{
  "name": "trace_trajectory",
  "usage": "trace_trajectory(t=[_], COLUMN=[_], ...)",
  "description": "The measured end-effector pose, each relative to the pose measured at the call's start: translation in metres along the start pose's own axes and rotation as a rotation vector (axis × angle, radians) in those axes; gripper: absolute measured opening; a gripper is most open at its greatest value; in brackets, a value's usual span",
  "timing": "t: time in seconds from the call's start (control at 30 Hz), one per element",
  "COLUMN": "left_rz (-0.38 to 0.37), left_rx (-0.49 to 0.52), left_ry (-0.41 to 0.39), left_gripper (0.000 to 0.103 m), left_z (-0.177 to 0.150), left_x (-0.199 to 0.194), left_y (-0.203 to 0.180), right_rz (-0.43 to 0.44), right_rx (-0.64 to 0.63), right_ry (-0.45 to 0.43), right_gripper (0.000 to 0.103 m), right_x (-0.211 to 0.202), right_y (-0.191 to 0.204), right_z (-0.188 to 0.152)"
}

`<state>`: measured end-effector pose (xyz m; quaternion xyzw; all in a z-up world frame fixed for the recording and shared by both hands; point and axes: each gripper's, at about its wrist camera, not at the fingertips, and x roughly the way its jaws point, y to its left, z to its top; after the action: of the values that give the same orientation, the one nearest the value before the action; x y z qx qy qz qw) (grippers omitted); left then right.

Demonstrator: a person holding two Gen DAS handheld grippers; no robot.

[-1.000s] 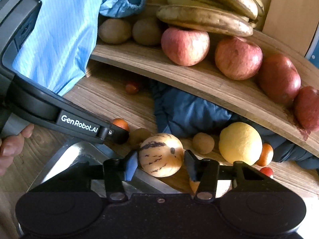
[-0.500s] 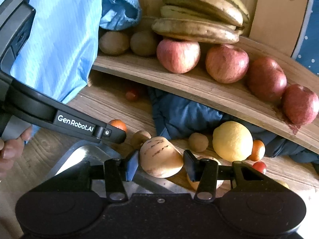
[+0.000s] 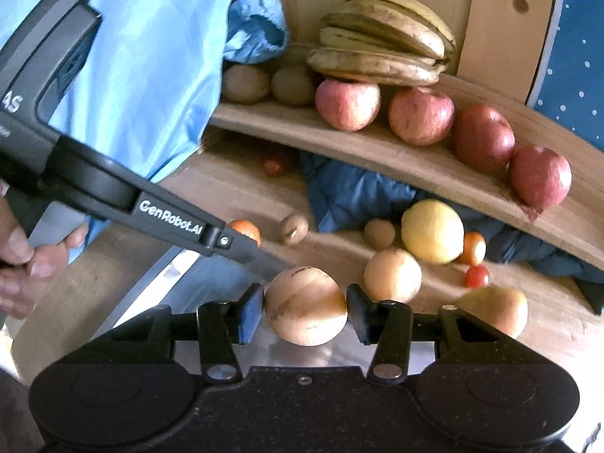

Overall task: Organize fruits
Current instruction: 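Carry both fruits onto the steel tray and open both tools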

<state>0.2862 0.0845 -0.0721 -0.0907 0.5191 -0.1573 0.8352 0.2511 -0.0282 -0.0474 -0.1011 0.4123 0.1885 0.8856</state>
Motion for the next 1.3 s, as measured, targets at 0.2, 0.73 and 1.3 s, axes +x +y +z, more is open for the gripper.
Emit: trace_trajectory(t=[0.2,0.73,1.3], left_rz=[-0.015,-0.022,-0.061], left_rx=[0.034,0.153,0.239], left_ry=[0.047,0.181,0.276], left_gripper=[0.028,0.028,0.029], left_z=[-0.013,-0.052,-0.066], left_x=[-0.006,-0.023,-0.025], left_y=[-0.003,-0.004,-0.012], right_rz=[0.043,0.183,0.286], right_rx=[-0.017,-0.006,-0.011], right_ry=[0.036,0.146,0.225], right_gripper=[0.05,0.05,0.05], right_x=[-0.017,-0.034,-0.036], right_y=[0.007,0.008,0.003], right_z=[-0.019,-0.049,-0.057])
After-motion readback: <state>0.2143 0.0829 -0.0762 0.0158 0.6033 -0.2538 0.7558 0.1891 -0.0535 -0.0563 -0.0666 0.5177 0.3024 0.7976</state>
